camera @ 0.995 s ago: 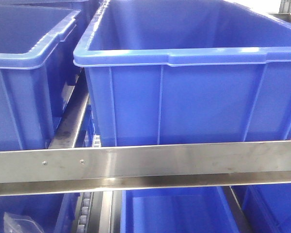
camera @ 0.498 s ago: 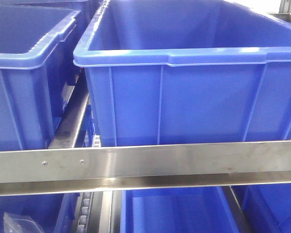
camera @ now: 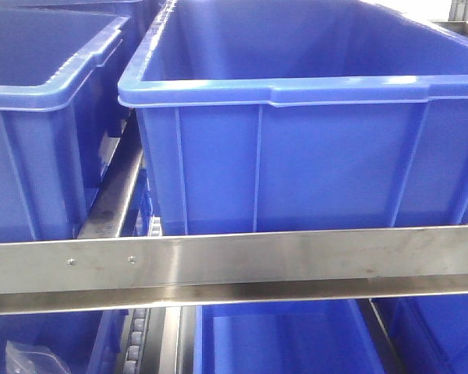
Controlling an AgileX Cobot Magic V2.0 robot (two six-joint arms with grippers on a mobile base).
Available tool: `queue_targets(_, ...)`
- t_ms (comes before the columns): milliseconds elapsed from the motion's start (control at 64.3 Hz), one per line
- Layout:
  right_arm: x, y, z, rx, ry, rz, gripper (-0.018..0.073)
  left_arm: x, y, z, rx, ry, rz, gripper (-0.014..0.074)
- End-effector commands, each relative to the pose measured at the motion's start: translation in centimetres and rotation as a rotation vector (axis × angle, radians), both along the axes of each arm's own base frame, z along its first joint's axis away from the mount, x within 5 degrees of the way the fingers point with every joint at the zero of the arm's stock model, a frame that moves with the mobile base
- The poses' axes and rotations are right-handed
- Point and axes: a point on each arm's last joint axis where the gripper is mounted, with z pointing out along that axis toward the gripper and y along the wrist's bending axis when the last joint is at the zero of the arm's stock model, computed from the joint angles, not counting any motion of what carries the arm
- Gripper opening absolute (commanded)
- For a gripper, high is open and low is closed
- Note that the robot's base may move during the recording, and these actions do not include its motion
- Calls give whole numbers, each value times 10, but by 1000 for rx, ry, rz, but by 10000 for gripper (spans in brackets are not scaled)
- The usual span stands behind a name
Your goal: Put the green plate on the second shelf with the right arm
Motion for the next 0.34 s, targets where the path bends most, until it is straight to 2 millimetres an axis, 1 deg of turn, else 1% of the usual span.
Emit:
queue_targets(0,-4,-1,14,4,-117,-13,48,0,0,-6,-8,-56,-3,130)
queue_targets(327,-4,-1,14,4,-117,-13,48,0,0,-6,-8,-56,-3,130)
